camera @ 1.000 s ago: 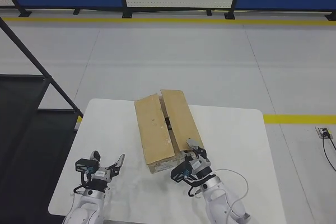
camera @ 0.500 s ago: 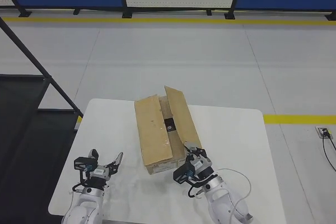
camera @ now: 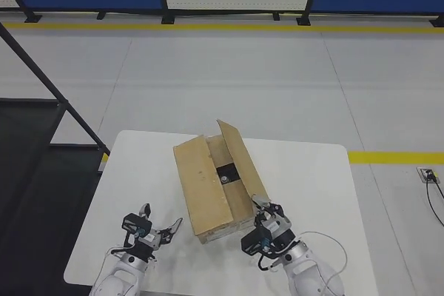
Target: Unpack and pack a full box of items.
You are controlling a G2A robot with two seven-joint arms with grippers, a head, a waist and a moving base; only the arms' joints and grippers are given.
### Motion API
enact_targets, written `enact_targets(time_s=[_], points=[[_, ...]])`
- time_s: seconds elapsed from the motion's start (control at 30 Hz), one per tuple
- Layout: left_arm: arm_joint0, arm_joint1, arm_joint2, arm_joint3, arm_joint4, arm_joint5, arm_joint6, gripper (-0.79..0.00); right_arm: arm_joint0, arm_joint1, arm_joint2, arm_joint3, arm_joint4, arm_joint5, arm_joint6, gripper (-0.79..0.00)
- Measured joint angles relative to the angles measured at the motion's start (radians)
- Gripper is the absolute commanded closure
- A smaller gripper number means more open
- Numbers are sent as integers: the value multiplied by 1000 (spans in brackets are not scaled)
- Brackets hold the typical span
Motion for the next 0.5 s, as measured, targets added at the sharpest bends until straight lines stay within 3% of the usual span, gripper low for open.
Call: enact_targets(time_s=[0.17, 0.5], points=[[14, 6, 13, -5, 65, -63, 18, -785, -14, 2, 14, -11, 12, -21, -22, -785], [-4, -2, 69, 2, 76, -40, 5, -785, -63, 11, 44, -53, 36, -58, -104, -785]])
